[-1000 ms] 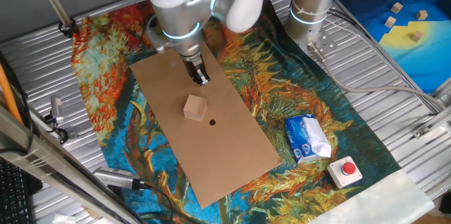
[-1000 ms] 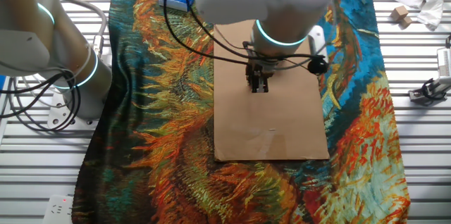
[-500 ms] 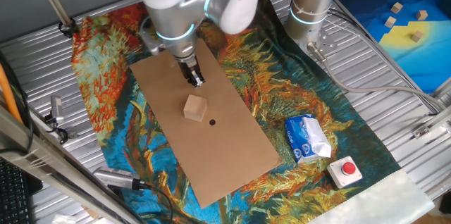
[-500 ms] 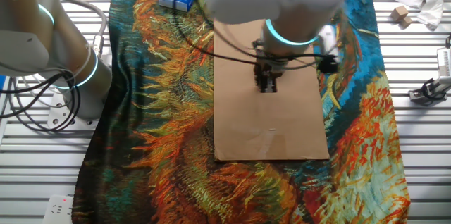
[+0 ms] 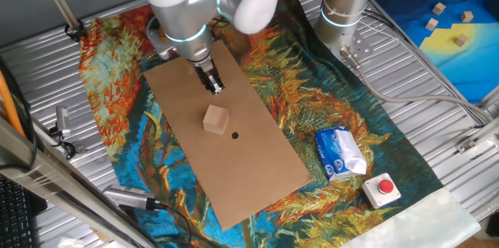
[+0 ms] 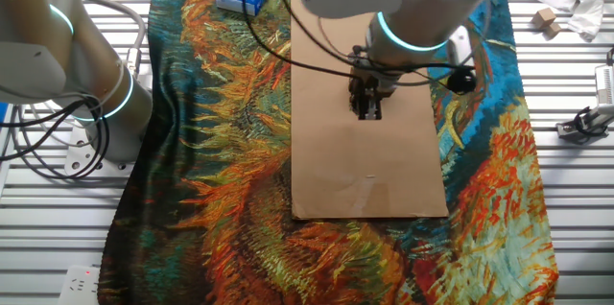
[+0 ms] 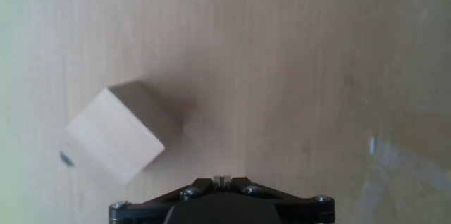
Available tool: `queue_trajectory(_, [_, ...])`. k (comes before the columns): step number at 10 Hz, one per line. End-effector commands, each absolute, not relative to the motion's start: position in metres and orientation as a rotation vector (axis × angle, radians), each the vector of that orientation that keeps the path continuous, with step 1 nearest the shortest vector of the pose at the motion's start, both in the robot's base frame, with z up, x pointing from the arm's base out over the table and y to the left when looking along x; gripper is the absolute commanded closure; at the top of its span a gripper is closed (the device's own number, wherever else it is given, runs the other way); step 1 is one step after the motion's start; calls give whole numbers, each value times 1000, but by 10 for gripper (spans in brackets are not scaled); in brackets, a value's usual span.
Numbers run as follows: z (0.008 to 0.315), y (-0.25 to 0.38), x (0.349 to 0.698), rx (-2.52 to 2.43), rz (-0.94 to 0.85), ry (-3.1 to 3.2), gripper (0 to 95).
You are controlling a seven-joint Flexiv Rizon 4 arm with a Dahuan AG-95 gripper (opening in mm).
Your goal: Use the gripper to push the small block from left to right
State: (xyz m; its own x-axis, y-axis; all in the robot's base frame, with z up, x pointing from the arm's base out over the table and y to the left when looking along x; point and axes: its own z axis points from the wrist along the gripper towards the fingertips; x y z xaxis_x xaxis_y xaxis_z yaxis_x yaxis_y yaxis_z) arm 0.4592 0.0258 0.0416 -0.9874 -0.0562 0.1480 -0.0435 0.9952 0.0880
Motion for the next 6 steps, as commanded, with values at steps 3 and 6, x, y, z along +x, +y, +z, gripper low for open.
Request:
queue_trajectory(3, [30, 33, 467, 63, -121, -3009, 950])
queue_trajectory(6, [35, 33, 475, 59, -134, -3009, 950])
